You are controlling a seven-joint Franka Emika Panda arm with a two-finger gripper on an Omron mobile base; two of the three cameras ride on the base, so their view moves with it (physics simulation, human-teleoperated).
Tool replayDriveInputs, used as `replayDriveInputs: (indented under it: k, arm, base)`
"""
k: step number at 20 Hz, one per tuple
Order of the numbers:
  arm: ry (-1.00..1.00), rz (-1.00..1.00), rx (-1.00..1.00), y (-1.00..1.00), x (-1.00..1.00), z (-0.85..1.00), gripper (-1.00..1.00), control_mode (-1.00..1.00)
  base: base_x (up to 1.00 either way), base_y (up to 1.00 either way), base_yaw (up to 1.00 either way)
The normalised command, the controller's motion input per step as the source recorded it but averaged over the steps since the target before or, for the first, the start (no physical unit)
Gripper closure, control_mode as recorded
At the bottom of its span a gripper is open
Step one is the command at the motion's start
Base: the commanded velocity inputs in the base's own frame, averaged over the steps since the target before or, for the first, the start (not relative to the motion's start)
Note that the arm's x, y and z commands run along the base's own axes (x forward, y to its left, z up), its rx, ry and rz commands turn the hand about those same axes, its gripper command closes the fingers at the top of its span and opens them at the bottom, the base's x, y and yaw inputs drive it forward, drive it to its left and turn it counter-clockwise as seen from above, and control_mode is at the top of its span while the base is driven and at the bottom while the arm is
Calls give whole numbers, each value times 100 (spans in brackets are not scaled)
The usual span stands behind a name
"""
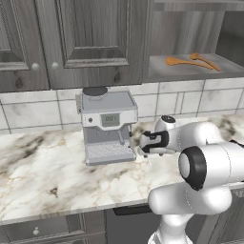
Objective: Organize the utensils by type. Pick up the wooden spoons from the counter and place them in the open cabinet. Then pick up the metallic utensils from the counter and place them in the open drawer.
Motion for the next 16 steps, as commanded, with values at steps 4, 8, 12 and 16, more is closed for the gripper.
replayDriveInputs:
  k: [4,8,12,16]
  arm:
    - [-7,2,0,0,0,-24,-100,-100]
    - [-9,2,0,0,1,-16,-100,-100]
    - [-10,2,0,0,8,-10,-100,-100]
    - [-1,2,0,0,20,-9,-100,-100]
  base:
    - [0,0,0]
    - [0,0,0]
    - [0,0,0]
    - [0,0,0]
